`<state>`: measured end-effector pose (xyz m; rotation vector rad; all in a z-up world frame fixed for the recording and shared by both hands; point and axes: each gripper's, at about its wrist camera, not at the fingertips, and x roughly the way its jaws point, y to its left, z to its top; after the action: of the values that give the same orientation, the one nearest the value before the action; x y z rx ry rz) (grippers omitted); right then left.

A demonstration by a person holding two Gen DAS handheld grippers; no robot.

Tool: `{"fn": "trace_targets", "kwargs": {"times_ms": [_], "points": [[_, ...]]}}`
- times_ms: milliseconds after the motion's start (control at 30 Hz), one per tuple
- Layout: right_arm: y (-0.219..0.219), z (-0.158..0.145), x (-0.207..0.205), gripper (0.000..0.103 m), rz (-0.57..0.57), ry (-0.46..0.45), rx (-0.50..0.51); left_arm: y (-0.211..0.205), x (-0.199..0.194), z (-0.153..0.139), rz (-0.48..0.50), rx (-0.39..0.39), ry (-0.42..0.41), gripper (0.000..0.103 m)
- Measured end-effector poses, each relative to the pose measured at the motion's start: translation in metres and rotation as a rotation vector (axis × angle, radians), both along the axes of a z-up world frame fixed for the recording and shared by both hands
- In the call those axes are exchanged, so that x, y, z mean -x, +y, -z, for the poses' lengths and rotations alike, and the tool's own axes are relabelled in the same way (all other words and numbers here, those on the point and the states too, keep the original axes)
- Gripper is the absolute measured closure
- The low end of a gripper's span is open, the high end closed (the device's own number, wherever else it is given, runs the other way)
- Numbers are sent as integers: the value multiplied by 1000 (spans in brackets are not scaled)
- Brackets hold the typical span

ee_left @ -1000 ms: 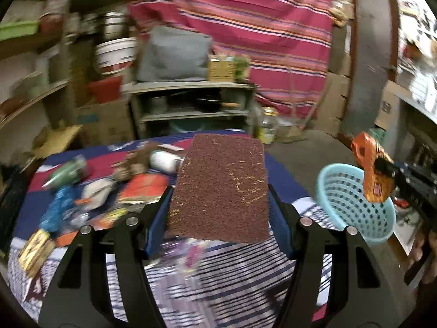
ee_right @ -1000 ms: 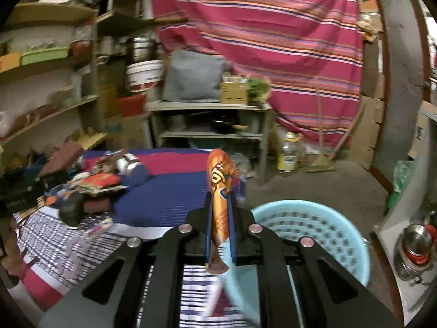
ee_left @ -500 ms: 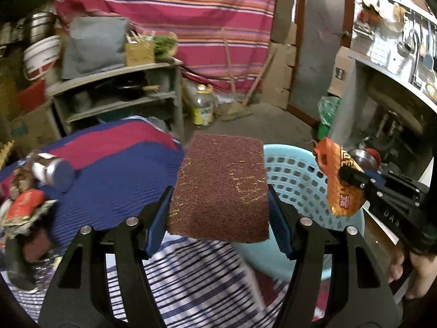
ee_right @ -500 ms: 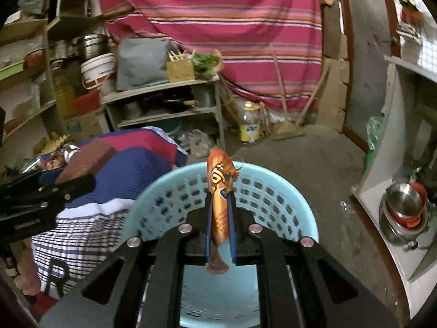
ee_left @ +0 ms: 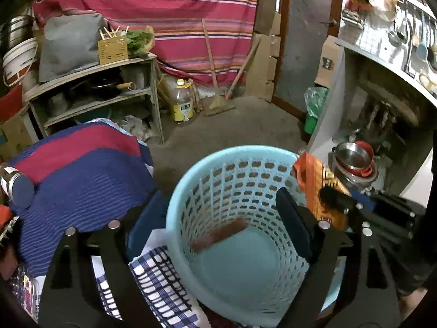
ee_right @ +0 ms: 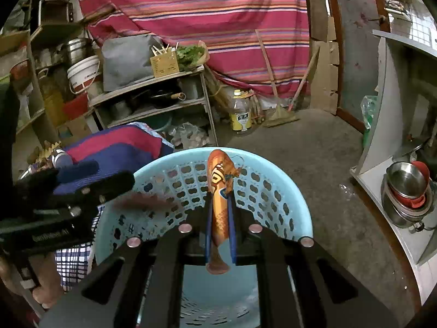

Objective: Collect trash
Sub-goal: 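Carry both items over the blue basket and open both tools to drop them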

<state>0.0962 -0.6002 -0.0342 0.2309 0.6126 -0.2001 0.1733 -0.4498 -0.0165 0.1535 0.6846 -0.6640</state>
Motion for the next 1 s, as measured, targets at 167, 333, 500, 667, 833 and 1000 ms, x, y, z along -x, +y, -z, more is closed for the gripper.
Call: {"fn": "trace_targets", "kwargs": {"times_ms": [167,333,500,667,833,1000], "points": [[6,3,-1,93,-3,6,-1,24,-3,-4,-69,21,-16,14],[13,5,-6,93,-13,4,-11,47,-5,-8,-135,11,-36,12],[20,2,-11,91,-14,-4,-11,68,0,-16,-172,4,-78,6],[19,-2,-9,31,39,-5,11,89,4,-21,-195,-11,-101,6],[22,-4,-11,25,63,16,58,119,7,-28,-245,-12,-121,6],[35,-12,-7,16,89,-13,64,164,8,-38,-321,-4,-144,6]]}}
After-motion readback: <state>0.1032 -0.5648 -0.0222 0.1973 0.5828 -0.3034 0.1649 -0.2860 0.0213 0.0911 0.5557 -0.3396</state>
